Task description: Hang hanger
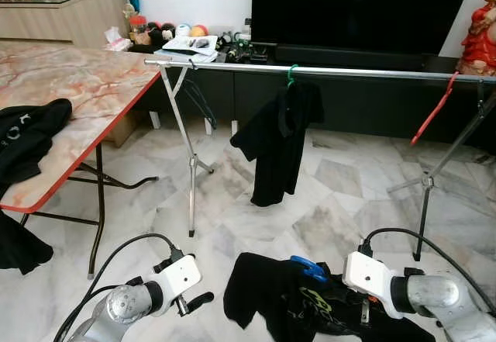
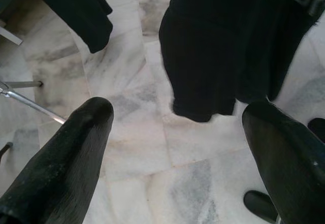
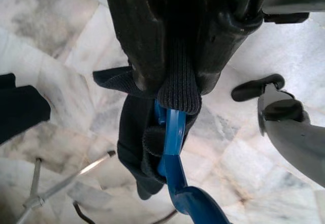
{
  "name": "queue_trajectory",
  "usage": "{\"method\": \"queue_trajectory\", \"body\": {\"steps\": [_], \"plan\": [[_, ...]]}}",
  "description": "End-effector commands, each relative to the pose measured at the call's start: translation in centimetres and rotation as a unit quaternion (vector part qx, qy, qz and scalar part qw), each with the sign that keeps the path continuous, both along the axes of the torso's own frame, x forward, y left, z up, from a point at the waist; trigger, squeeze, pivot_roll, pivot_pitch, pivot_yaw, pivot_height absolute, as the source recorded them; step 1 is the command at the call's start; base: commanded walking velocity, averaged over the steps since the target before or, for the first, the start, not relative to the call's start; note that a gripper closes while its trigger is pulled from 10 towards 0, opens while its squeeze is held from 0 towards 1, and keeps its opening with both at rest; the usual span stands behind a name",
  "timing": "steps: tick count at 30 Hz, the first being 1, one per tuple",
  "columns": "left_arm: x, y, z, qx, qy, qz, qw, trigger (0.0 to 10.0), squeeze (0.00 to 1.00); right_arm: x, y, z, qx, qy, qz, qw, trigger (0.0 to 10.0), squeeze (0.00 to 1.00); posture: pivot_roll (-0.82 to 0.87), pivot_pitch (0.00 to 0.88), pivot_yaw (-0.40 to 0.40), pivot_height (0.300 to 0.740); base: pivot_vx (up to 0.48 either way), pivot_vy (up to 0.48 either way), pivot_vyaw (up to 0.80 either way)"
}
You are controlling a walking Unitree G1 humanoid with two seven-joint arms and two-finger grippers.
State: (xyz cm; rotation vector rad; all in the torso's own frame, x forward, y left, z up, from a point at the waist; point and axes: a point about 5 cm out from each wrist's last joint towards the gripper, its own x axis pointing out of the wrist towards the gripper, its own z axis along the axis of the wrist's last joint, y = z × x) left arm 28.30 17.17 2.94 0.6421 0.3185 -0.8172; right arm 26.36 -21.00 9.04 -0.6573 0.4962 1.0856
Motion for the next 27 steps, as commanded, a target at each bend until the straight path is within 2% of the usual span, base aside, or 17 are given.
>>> {"method": "queue_trajectory", "body": {"steps": [1, 7, 12, 17, 22, 27], "plan": [[0.6, -0.4, 0.4, 0.007, -0.001, -0.009, 1.0, 10.0, 0.0, -0.2, 0.4, 1.9, 0.015, -0.019, 0.023, 0.999, 10.0, 0.0, 0.06, 0.045, 0.017, 0.74, 0.0, 0.0, 0.0], [1.4, -1.3, 1.1, -0.004, -0.009, -0.016, 1.0, 10.0, 0.0, -0.7, 0.6, 3.7, 0.011, -0.031, 0.049, 0.998, 10.0, 0.0, 0.05, 0.057, 0.021, 0.74, 0.0, 0.0, 0.0], [1.4, -1.6, 1.0, -0.002, -0.005, -0.028, 1.0, 10.0, 0.0, -0.8, 0.8, 4.5, 0.012, -0.04, 0.059, 0.997, 10.0, 0.0, 0.04, 0.061, 0.023, 0.74, 0.0, 0.0, 0.0], [1.1, -1.9, 0.5, 0.01, 0.027, -0.052, 0.998, 10.0, 0.0, -1.1, 1.2, 5.6, 0.016, -0.046, 0.072, 0.996, 10.0, 0.0, 0.04, 0.069, 0.03, 0.74, 0.0, 0.0, 0.0], [1.8, -1.9, 0.4, 0.012, 0.032, -0.035, 0.999, 10.0, 0.0, -1.8, 2.3, 7.1, 0.05, -0.048, 0.099, 0.993, 10.0, 0.0, 0.03, 0.073, 0.034, 0.74, 0.0, 0.0, 0.0], [2.1, -2.5, 0.4, 0.014, 0.036, -0.035, 0.999, 10.0, 0.0, -2.4, 2.6, 7.5, 0.046, -0.044, 0.117, 0.991, 10.0, 0.0, 0.03, 0.073, 0.034, 0.74, 0.0, 0.0, 0.0]]}}
